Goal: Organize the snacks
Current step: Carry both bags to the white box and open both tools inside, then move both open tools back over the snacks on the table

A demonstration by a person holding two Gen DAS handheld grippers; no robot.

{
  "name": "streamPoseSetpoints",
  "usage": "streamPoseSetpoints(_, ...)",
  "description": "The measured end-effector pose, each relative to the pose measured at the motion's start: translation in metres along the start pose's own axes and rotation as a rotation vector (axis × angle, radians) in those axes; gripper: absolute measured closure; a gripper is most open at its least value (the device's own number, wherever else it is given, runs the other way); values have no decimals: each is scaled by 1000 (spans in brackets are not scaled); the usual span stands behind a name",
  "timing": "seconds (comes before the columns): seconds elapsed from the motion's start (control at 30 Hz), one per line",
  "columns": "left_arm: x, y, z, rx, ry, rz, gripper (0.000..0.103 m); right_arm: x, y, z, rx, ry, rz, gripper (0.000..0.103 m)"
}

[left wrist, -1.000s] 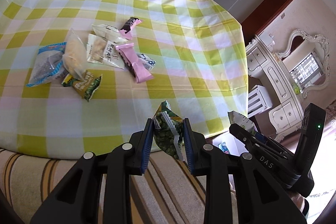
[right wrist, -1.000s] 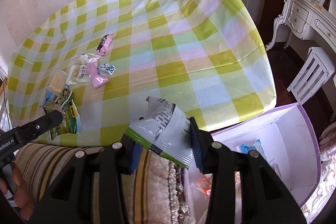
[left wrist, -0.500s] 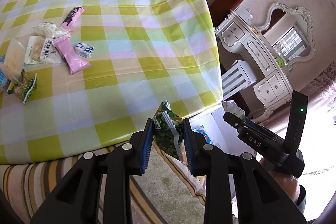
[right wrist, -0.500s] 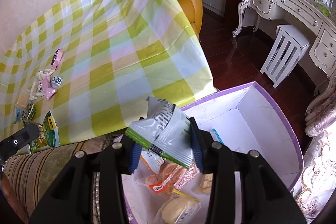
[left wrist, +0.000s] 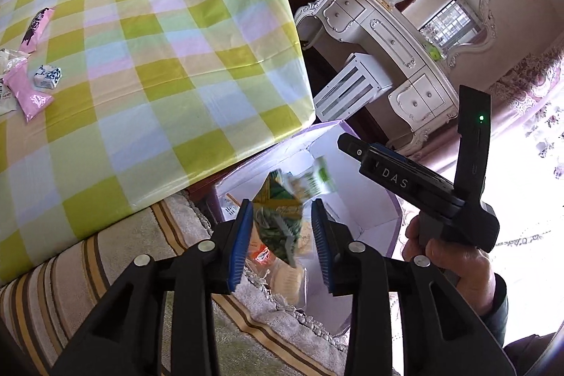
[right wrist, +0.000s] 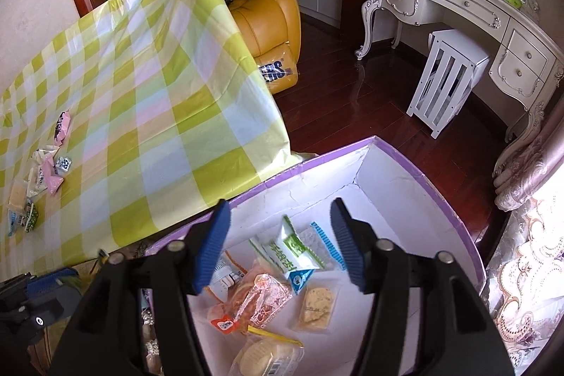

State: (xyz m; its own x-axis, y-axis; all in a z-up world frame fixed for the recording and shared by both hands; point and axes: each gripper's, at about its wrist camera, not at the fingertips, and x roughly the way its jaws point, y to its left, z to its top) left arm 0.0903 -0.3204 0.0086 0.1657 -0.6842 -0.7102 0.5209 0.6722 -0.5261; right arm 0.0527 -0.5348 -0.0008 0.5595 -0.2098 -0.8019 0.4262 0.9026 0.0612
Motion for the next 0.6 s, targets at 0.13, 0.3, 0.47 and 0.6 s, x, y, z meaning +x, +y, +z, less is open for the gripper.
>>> streamPoseSetpoints(0.13,-3,5,0,-24,-12,-2,55,0,0,1,5,-1,3,30)
streamPoseSetpoints(0.3,-6,5,1,-26,-20,4,55,0,5,2,0,6,13,30)
streamPoseSetpoints(0.47,-10,7,0,-24,-35,35,55,-3,19,2,-44,0,17,30)
streamPoseSetpoints(0.6,-17,14,0,-41,-56,49,55,-5,28,2,-63,-3,34,30)
